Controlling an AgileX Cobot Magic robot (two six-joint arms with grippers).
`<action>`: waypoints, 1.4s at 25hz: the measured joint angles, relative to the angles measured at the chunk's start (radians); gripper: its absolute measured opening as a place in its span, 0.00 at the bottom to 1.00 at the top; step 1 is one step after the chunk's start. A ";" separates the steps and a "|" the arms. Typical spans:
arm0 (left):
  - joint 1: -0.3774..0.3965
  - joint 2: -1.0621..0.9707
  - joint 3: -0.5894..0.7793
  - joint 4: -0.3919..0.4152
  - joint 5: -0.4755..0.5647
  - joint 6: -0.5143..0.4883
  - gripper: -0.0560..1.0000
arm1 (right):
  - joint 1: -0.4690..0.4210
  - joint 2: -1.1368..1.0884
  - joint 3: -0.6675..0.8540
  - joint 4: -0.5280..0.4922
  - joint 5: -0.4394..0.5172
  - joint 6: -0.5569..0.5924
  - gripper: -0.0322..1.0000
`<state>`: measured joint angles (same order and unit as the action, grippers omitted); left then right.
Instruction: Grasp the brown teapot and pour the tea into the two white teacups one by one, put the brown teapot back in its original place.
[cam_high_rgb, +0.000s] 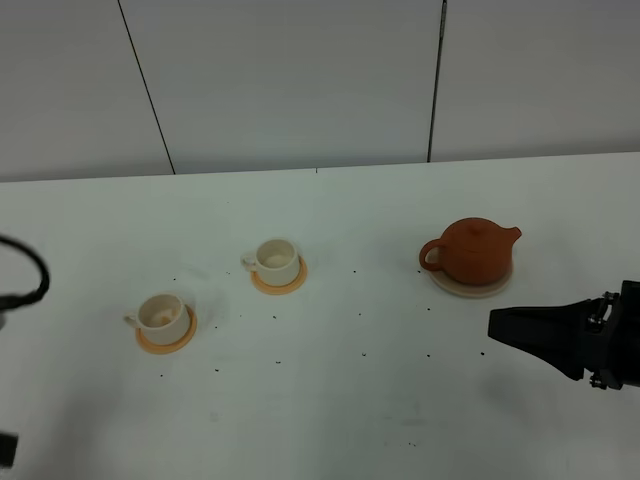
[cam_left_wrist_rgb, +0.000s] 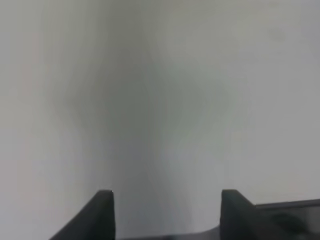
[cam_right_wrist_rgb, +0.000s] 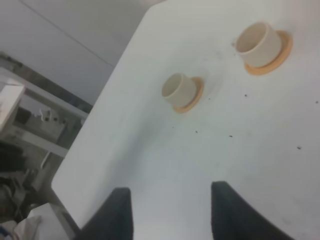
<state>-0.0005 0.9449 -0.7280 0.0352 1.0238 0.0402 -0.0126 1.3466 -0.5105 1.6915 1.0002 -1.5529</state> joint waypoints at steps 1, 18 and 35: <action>0.000 -0.042 0.026 0.004 0.004 0.001 0.56 | 0.000 0.000 0.000 0.000 0.002 0.000 0.38; 0.000 -0.656 0.213 -0.035 0.009 0.033 0.56 | 0.000 0.000 0.000 -0.007 0.010 0.000 0.38; 0.000 -0.888 0.223 -0.035 0.018 0.032 0.56 | 0.000 0.000 -0.001 -0.007 0.036 0.021 0.38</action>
<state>-0.0005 0.0572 -0.5054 0.0000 1.0420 0.0722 -0.0126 1.3466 -0.5111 1.6842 1.0366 -1.5320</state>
